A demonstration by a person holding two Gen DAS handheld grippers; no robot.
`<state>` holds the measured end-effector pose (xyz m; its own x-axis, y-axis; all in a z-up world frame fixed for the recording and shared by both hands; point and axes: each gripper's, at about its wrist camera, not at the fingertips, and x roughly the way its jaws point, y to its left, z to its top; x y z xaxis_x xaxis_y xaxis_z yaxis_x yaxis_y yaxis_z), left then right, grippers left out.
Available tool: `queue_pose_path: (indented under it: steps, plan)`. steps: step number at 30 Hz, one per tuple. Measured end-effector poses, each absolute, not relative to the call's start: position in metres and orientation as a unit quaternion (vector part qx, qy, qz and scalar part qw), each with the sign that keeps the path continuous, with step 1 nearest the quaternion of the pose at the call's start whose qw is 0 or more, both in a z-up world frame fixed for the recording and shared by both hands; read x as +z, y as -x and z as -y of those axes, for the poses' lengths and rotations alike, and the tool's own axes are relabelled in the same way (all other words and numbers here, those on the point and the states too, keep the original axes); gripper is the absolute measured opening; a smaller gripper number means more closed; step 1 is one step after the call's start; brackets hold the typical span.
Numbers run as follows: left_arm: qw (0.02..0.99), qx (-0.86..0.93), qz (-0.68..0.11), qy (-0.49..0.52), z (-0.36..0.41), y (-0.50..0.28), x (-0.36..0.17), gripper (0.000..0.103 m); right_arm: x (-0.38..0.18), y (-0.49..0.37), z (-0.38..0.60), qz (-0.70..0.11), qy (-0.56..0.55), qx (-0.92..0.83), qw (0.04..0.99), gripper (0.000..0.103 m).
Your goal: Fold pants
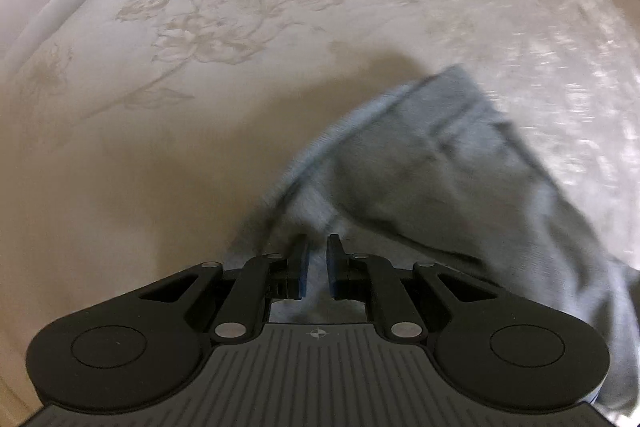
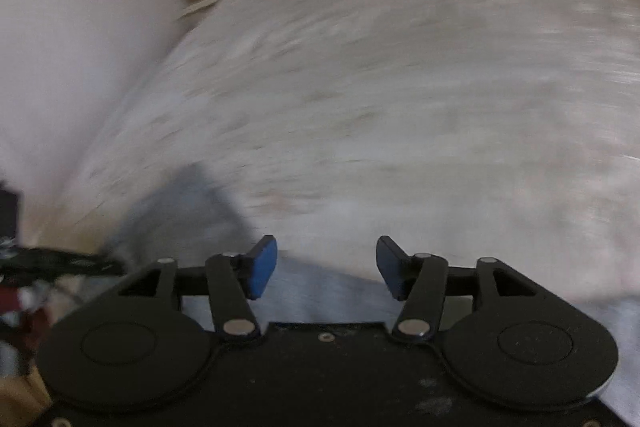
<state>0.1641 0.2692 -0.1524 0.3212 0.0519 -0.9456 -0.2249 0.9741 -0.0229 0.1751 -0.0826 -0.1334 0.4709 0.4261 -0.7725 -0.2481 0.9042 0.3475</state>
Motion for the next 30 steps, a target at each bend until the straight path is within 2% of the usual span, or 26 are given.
queue_pose_path:
  steps: [2, 9, 10, 11, 12, 13, 14, 15, 16, 23, 26, 30]
  plan:
    - [0.804, 0.077, -0.583, 0.089, -0.278, -0.167, -0.160, 0.010, -0.148, -0.194, 0.057, -0.491, -0.087, 0.222, 0.838, 0.069]
    - [0.810, 0.063, -0.573, 0.114, -0.291, -0.158, -0.167, 0.007, -0.203, -0.242, 0.014, -0.561, -0.094, 0.265, 0.778, 0.072]
    - [0.808, 0.066, -0.573, 0.121, -0.294, -0.158, -0.168, 0.003, -0.207, -0.243, 0.011, -0.567, -0.094, 0.269, 0.773, 0.072]
    - [0.806, 0.069, -0.575, 0.126, -0.297, -0.159, -0.169, 0.003, -0.211, -0.246, 0.007, -0.572, -0.097, 0.277, 0.766, 0.071]
    - [0.803, 0.068, -0.576, 0.137, -0.300, -0.161, -0.169, 0.003, -0.214, -0.249, 0.002, -0.574, -0.101, 0.286, 0.761, 0.069]
    - [0.802, 0.067, -0.576, 0.145, -0.303, -0.159, -0.169, 0.003, -0.213, -0.249, -0.001, -0.572, -0.102, 0.293, 0.759, 0.055]
    - [0.801, 0.067, -0.576, 0.150, -0.304, -0.159, -0.168, 0.003, -0.208, -0.247, -0.004, -0.565, -0.097, 0.297, 0.764, 0.032]
    - [0.800, 0.066, -0.577, 0.153, -0.304, -0.159, -0.168, 0.003, -0.202, -0.243, -0.010, -0.556, -0.091, 0.302, 0.769, 0.018]
    - [0.799, 0.065, -0.577, 0.156, -0.305, -0.158, -0.166, 0.003, -0.191, -0.237, -0.013, -0.541, -0.086, 0.310, 0.777, 0.014]
    - [0.810, 0.088, -0.548, 0.188, -0.338, -0.135, -0.128, 0.003, -0.109, -0.142, -0.058, -0.434, 0.030, 0.409, 0.802, 0.014]
    - [0.814, 0.106, -0.532, 0.206, -0.361, -0.115, -0.111, 0.003, -0.109, -0.095, -0.083, -0.422, 0.091, 0.439, 0.788, 0.011]
    - [0.818, 0.127, -0.520, 0.211, -0.384, -0.092, -0.094, 0.003, -0.137, -0.048, -0.113, -0.426, 0.176, 0.459, 0.759, 0.011]
